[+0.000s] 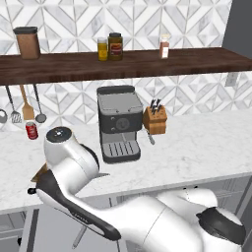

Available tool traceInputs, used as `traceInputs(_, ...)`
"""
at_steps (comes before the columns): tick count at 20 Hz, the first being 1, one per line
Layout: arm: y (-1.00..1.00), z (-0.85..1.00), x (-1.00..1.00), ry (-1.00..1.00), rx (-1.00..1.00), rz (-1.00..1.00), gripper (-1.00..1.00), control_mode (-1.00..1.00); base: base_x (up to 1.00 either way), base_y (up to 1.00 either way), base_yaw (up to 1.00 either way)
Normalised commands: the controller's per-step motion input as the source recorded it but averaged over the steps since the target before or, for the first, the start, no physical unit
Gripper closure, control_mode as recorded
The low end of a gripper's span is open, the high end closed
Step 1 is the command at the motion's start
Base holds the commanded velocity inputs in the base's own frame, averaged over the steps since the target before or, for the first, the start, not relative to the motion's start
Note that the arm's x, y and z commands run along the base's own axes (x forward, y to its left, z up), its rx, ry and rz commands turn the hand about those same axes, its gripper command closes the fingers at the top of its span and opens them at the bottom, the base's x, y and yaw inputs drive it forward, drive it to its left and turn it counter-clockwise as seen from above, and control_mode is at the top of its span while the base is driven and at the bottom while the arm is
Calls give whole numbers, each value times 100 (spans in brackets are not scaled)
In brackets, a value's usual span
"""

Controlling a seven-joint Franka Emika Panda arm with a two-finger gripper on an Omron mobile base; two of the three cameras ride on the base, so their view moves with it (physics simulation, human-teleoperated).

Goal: Place the appropriate cutting tool for cutting the avocado skin on the cutting board.

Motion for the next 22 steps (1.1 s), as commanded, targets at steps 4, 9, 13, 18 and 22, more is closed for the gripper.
traceInputs(4, 21, -1, 75, 0, 0, -3, 100, -100, 0, 0, 0)
traceInputs(9, 6, -14, 73, 0, 0, -3, 100, -100, 0, 0, 0)
traceInputs(13, 2, -30, 67, 0, 0, -2, 100, -100, 0, 0, 0)
traceInputs(18, 1, -47, 52, 0, 0, 0, 100, -100, 0, 0, 0)
traceInputs(22, 4, -50, 31, 0, 0, 0, 100, -100, 0, 0, 0)
